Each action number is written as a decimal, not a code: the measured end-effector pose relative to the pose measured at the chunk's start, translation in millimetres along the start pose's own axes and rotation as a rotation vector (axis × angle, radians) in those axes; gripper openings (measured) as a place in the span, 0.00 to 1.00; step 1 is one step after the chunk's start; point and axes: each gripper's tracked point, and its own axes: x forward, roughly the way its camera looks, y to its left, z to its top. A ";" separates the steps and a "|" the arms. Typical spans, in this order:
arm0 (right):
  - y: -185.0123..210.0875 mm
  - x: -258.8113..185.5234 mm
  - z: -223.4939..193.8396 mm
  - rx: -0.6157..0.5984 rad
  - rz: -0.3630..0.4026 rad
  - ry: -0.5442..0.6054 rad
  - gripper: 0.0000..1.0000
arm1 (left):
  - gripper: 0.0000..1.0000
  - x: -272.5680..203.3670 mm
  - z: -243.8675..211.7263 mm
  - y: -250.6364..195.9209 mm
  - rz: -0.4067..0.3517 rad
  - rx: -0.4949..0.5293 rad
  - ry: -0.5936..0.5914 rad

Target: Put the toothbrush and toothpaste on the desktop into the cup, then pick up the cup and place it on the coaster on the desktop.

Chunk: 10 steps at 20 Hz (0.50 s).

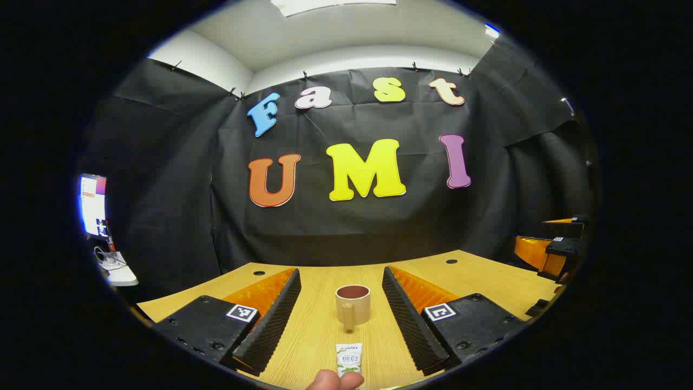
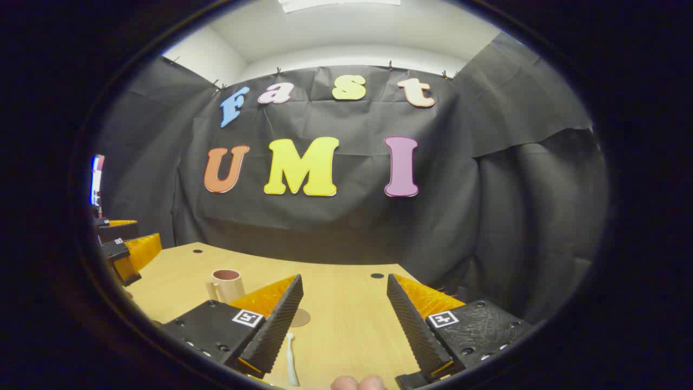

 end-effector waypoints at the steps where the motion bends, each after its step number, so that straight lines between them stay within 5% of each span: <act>1: -1.0 0.2 1.2 0.001 -0.001 -0.002 0.96 | 0.88 -0.6 -0.3 0.5 0.003 0.004 0.001; 2: -1.8 -0.8 2.6 -0.001 -0.004 -0.005 0.94 | 0.96 -1.5 0.7 -0.3 0.001 0.005 -0.001; 10: -11.0 -1.0 3.8 0.012 -0.017 -0.008 0.94 | 0.96 -0.1 4.7 -6.3 -0.009 0.017 -0.011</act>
